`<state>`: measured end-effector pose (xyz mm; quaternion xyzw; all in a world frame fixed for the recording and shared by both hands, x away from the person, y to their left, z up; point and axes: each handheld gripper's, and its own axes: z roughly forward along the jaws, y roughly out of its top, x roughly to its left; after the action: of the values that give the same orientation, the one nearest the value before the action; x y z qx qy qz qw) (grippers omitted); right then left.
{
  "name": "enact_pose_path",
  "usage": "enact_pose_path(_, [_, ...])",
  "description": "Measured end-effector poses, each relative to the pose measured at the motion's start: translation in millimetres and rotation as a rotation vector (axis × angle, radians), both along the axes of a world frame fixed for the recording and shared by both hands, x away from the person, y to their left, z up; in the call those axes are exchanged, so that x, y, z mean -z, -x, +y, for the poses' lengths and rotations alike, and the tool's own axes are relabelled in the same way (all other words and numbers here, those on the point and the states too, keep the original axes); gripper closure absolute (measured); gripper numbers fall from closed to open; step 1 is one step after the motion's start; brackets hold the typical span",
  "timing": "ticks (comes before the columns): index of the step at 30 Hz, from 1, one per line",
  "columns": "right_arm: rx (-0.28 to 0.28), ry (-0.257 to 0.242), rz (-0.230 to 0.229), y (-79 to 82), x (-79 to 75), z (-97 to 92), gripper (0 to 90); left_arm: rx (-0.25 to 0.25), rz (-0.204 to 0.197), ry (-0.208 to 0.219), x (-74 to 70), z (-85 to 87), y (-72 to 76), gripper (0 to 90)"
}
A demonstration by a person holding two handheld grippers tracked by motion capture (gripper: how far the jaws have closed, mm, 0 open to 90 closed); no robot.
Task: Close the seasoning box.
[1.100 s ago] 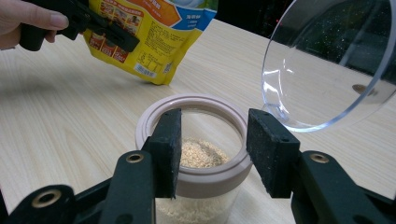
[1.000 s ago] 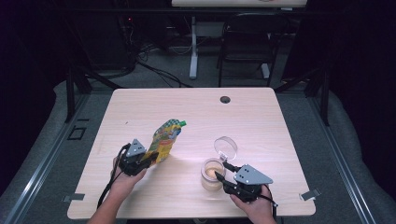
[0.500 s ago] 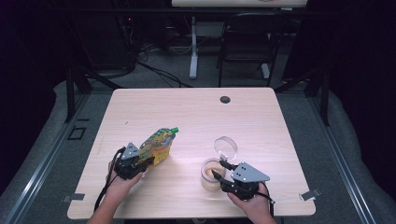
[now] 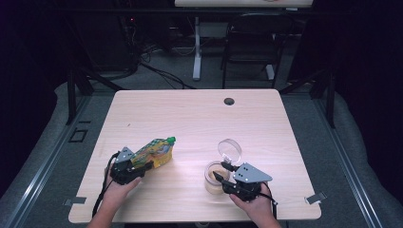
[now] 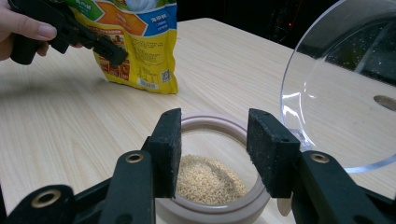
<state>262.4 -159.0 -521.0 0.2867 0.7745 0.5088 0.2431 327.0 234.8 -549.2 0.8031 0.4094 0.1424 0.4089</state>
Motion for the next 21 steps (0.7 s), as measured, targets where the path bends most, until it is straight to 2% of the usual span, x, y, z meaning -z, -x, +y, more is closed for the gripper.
enact_pose_path(7, [-0.005, -0.013, 0.004, -0.1, -0.5, 0.8, 55.4, -0.021, 0.014, 0.066, 2.1, 7.1, -1.8, 64.9])
enact_pose_path(11, [-0.006, -0.014, 0.003, 0.1, -0.7, 1.0, 55.3, -0.034, 0.023, 0.087, 2.9, 9.6, -2.5, 62.6])
enact_pose_path(14, [-0.005, -0.012, 0.002, 0.0, -1.0, 0.9, 55.2, -0.039, 0.027, 0.084, 2.5, 11.2, -1.2, 61.3])
enact_pose_path(17, [-0.005, -0.013, 0.004, -0.3, -1.0, 0.8, 55.2, -0.040, 0.026, 0.099, 1.7, 11.9, 1.0, 59.6])
enact_pose_path(21, [-0.004, -0.013, 0.001, -0.3, -1.9, 0.5, 54.9, -0.051, 0.005, 0.136, -3.1, 14.0, 6.0, 55.9])
